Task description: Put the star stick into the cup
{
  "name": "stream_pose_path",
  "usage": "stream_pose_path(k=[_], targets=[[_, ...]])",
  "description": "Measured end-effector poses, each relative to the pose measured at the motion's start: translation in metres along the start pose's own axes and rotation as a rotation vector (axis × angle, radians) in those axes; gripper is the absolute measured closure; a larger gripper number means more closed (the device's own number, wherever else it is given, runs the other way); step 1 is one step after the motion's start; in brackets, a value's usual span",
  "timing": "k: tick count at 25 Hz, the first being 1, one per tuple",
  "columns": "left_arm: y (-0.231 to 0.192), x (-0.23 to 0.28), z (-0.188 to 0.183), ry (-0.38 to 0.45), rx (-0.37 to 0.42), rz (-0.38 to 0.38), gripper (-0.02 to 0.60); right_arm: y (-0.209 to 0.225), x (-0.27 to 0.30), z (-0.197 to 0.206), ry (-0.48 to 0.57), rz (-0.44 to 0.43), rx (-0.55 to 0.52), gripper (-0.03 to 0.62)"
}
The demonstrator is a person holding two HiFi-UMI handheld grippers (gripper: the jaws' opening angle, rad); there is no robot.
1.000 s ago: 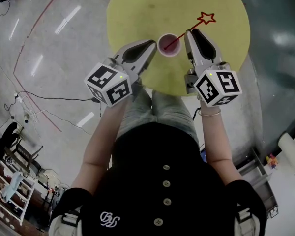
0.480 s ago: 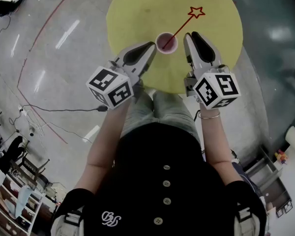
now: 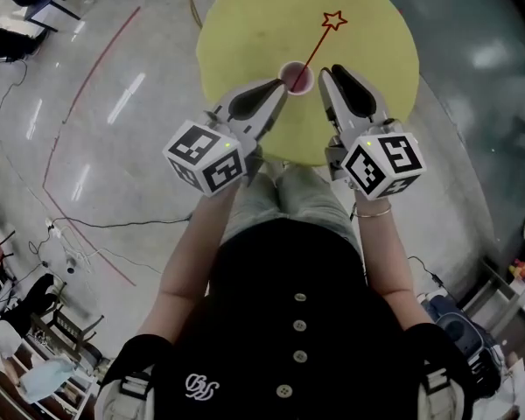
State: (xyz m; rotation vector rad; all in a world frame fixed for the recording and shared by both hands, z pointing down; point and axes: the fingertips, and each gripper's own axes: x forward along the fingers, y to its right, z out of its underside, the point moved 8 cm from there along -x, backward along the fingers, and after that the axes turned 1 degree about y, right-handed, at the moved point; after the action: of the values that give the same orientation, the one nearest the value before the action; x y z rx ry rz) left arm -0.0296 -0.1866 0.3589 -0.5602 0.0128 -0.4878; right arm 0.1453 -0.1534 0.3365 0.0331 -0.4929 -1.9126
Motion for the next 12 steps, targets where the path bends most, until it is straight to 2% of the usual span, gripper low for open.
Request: stream_pose_path(k=[6,9,12], targets=[[0.015,-0.009,-0.012,0.025,0.039,0.06,0.563,-0.023,-0.016,-0.009,0.062,-0.036,-0.005,0.526],[0.023,-0.015,-0.013,0.032,0.061,0.081,0.563,-0.033,-0.025,-0.012,0.077,-0.046,-0.013,0.573],[0.029,-0.018,-0.013,0.041,0.063,0.101,0.563,-0.041,-0.035,-0.013,0.092,-0.054,-0.019,0.589]])
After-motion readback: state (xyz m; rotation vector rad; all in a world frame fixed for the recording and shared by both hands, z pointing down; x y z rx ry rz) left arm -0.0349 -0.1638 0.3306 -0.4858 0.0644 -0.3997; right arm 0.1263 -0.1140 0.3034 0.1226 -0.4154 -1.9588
